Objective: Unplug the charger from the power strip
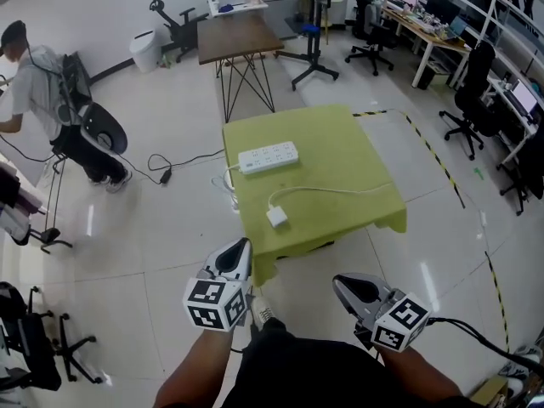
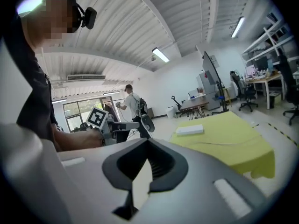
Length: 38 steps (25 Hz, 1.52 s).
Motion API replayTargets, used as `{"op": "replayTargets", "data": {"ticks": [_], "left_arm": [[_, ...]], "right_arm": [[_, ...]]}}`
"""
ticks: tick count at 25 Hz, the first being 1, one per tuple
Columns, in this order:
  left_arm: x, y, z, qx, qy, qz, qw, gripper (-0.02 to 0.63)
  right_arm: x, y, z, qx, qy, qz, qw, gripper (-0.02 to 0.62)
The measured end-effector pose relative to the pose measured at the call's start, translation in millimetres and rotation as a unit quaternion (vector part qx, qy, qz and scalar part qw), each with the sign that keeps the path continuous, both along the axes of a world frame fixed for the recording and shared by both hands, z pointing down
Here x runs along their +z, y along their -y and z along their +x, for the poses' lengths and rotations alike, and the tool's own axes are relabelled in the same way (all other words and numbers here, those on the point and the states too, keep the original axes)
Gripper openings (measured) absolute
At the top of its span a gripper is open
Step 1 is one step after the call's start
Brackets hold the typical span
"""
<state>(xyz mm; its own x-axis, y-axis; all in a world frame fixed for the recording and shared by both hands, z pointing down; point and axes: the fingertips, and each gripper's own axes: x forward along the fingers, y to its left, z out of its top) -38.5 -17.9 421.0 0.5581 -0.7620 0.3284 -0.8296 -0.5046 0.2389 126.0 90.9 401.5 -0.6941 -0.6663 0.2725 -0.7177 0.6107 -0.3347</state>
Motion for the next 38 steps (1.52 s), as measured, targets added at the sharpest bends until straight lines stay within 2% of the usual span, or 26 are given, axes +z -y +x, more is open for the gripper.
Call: {"op": "replayTargets", "data": {"ticks": [5,11,15,21,38], "left_arm": [[1.1,-43.0,10.1,-0.015,0.008,-0.003,0.9999,0.006],[-9.9,-78.0,11.3,-0.034,0.008,0.005,0.9994,0.006],[-11.6,-92.1,9.6,-0.044,0.012,0.010,0.9989,0.006],[-12.1,-106.6,17.5,-0.047,0.010,0.012,0.9988,0.006],[-21.4,-105.5,28.5,-0.039,0.012,0.025,0.9989,0.006]], "right_arm": [[11.7,-50.0,18.6,-0.005,-0.010,-0.012,1.000,0.002],[14.5,-79.7,28.0,-0.018,-0.006,-0.008,1.000,0.002],[17.7,-87.5,33.5,-0.017,0.008,-0.013,1.000,0.002],[11.5,-93.5,36.4,-0.024,-0.004,0.001,1.000,0.000],[8.8,-91.7,36.8,-0.031,-0.013,0.009,0.999,0.000]]}}
